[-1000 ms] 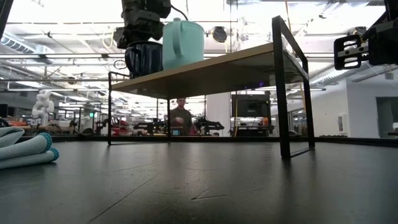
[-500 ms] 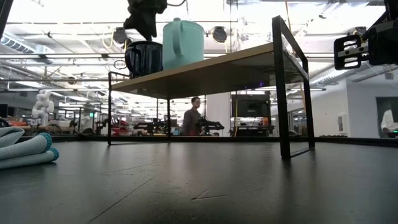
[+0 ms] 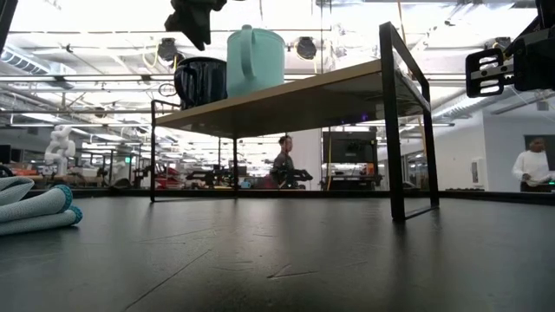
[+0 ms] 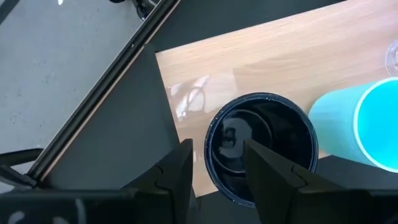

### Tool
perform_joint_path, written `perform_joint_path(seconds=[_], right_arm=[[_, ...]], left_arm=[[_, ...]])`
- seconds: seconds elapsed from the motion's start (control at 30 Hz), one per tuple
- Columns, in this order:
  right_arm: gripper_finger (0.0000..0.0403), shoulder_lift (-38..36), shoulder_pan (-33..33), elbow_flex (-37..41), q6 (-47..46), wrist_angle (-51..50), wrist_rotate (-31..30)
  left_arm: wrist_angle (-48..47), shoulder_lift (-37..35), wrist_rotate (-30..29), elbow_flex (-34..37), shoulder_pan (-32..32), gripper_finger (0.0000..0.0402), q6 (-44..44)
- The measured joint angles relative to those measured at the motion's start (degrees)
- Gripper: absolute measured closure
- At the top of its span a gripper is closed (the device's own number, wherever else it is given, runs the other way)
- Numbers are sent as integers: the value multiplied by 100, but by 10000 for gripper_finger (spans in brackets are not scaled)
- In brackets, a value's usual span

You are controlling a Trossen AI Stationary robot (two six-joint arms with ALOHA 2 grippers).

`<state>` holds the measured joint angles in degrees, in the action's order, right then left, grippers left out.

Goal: Stack small to large cups/mugs on shelf
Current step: Return to Home Position

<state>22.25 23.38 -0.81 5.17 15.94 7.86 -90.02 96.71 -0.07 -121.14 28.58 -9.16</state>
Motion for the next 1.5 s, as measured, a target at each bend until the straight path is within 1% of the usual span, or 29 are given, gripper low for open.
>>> perform_joint_path(seconds=[0.2,0.7,0.77,0.8,0.9,0.93,1.13,1.27,1.37,1.5], right_arm=[[403,0,-2,0,-4,0,0],[403,1,-2,-1,-7,0,-1],[403,1,-2,-1,-23,1,-1],[403,1,-2,1,-32,0,-2],[403,-1,-2,-1,-57,0,0],[403,1,-2,-1,-57,0,0],[403,1,-1,1,-56,-14,-1],[403,1,0,-1,-53,-39,-2],[403,1,0,0,-50,-39,-1],[403,1,-2,1,-44,-39,-1]], left_arm=[[0,-4,-1,0,0,259,-1],[0,-323,-182,0,-63,262,-150],[-2,-334,-238,0,-127,279,-85],[0,-346,-246,2,-152,295,-30],[2,-382,-245,7,-248,368,179],[0,-398,-252,5,-263,384,206],[0,-512,-448,7,-266,398,183],[0,-703,-508,225,-232,399,148],[0,-942,-543,654,-230,400,89],[-1,-1394,-592,1449,-232,400,106]])
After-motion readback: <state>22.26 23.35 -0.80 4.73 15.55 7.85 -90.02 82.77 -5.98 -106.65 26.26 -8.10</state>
